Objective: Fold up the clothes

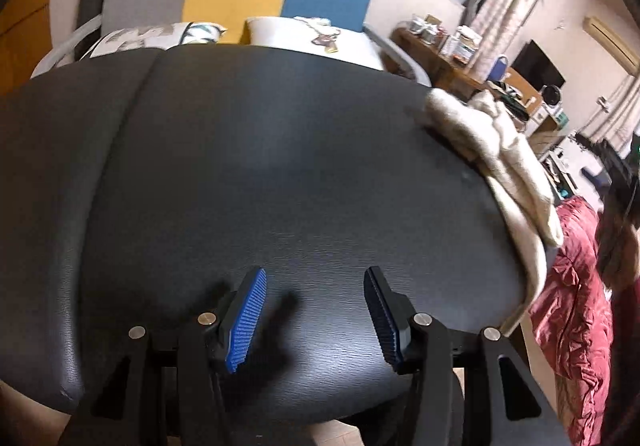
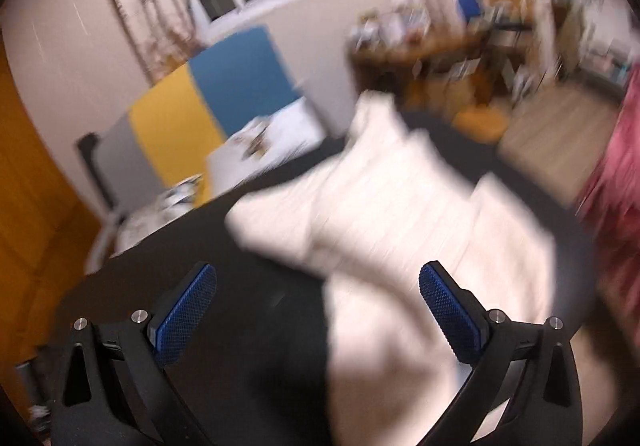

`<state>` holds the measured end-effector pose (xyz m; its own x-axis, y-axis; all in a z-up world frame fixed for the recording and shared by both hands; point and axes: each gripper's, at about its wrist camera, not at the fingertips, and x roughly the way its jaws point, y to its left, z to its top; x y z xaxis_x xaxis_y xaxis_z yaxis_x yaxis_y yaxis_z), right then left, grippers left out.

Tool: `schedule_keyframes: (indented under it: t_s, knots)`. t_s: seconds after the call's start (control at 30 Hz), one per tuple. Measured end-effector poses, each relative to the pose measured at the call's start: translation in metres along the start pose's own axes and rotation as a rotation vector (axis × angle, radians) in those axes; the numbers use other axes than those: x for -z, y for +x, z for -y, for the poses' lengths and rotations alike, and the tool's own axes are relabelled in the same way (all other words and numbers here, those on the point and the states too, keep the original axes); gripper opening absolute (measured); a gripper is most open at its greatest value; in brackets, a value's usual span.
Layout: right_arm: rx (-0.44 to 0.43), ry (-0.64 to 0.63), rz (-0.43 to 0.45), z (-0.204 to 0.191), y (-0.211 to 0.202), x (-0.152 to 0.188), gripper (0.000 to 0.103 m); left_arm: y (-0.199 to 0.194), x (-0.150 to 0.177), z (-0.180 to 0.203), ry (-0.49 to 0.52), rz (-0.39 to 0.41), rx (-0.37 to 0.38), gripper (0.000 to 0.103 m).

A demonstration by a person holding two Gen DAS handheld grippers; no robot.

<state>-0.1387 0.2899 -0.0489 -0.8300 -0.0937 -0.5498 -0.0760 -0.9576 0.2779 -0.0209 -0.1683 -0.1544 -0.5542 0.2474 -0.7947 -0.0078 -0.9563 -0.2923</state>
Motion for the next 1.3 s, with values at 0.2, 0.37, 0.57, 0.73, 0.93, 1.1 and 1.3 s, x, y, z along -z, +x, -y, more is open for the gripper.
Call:
schedule_keyframes:
  t_s: [0.2,0.37,0.57,0.73,0.93,1.1,1.3]
  knots:
    - [0.064,-0.033,0.092,-0.012,0.052,-0.064,0.103,0.015,-0.013,-0.025,-0.034,-0.011,-0.060,0.051]
    - [0.180,-0.118,-0.027,-0.026,0.124,-0.095,0.103,0.028,-0.027,-0.030,-0.020,0.002,-0.093,0.051]
    - [0.294,-0.057,0.005,0.018,0.167,-0.109,0.103,0.041,-0.041,-0.039,-0.072,-0.004,-0.076,0.051]
    - [0.478,-0.009,-0.022,0.069,0.186,-0.063,0.103,0.052,-0.044,-0.044,-0.094,-0.020,-0.088,0.051]
    - [0.564,0.125,-0.072,0.106,0.188,-0.027,0.103,0.052,-0.042,-0.031,-0.077,-0.028,-0.078,0.051]
    - [0.586,0.276,-0.094,0.128,0.176,-0.018,0.103,0.039,-0.036,-0.024,-0.075,-0.011,-0.049,0.051]
    - [0.517,0.377,-0.093,0.133,0.165,-0.001,0.103,0.029,-0.029,-0.025,-0.068,-0.015,-0.056,0.051]
